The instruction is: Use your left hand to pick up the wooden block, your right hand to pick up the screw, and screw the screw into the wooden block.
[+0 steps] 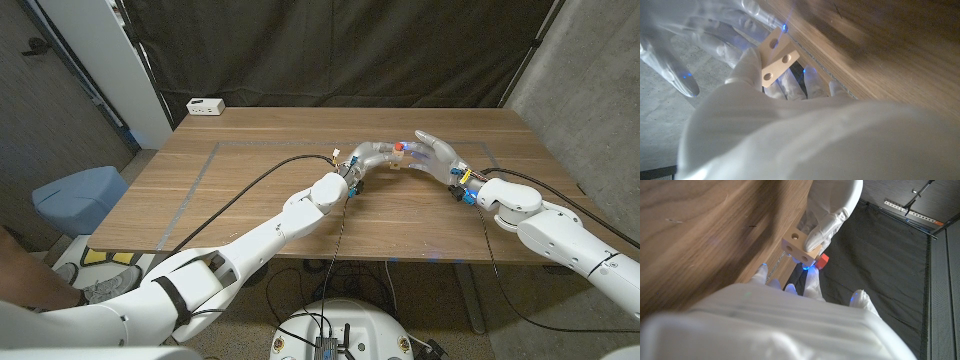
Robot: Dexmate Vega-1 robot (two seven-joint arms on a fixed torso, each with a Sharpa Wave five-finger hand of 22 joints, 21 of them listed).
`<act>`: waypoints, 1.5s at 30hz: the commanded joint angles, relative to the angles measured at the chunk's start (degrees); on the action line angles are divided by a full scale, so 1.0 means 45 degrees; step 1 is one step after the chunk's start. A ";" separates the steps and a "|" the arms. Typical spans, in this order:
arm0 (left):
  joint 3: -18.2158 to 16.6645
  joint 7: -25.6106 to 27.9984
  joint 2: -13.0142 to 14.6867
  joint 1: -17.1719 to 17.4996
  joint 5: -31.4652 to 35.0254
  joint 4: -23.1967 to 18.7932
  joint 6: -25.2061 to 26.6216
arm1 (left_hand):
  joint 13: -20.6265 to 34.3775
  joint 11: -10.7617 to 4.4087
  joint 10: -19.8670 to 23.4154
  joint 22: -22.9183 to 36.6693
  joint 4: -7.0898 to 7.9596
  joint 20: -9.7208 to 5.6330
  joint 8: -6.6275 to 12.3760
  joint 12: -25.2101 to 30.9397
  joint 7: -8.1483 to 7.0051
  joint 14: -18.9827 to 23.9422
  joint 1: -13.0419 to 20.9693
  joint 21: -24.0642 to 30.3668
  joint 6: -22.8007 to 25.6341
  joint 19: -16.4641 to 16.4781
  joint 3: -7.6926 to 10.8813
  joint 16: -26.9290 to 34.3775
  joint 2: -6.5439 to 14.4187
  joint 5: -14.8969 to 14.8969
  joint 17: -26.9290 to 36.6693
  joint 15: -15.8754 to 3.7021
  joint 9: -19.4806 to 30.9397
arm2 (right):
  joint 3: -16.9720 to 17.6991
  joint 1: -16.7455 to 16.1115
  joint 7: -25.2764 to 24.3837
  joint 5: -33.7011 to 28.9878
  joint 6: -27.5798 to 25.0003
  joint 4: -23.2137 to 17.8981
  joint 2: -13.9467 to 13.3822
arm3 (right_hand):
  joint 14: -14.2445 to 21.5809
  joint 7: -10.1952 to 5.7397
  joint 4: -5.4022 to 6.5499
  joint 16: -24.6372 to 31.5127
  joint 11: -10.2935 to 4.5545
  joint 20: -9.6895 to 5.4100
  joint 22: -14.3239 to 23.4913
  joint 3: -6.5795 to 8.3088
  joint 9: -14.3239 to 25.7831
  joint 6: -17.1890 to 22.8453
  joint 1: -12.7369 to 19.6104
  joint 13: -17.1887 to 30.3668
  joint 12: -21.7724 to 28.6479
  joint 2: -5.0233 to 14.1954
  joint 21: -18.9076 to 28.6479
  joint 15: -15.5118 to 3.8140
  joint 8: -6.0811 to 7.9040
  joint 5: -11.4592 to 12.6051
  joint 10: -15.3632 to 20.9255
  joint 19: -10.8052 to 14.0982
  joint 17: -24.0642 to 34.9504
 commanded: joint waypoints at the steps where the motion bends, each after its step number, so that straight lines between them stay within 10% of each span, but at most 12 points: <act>1: 0.0004 0.0070 0.0012 0.0047 0.0010 -0.0074 0.0125 | 0.1765 -0.0070 0.0186 0.0069 0.0359 -0.0003 0.0097 0.0907 0.0727 0.0091 -0.0333 0.0087 0.0852 0.0062 0.0448 0.0007 0.0819 0.0054 0.0011 -0.0771 0.0070 | -0.0012 0.0001 0.0058 0.0047 0.0064 0.0048 -0.0013 | -0.1072 0.0015 0.0038 0.0067 -0.0019 0.0044 0.0019 -0.0044 0.0044 0.0361 -0.0072 0.0046 0.0151 0.0074 0.0088 0.0059 0.0139 0.0104 -0.0722 -0.0065 0.0029; 45: 0.0001 -0.0032 -0.0083 -0.0078 -0.0062 0.0268 -0.0082 | 0.1768 -0.0071 0.0172 0.0068 0.0359 -0.0026 0.0109 0.0904 0.0740 0.0111 -0.0371 0.0087 0.0886 0.0067 0.0489 0.0006 0.0832 0.0055 0.0012 -0.0760 0.0070 | 0.0150 -0.0290 -0.0243 0.0124 -0.0145 -0.0300 -0.0200 | -0.0457 0.0252 0.0091 0.0274 -0.0560 0.0014 0.0024 -0.0029 0.0004 0.2098 0.0079 0.0025 0.0400 0.0218 0.0226 -0.0163 0.0362 0.0182 0.0524 0.0190 -0.0020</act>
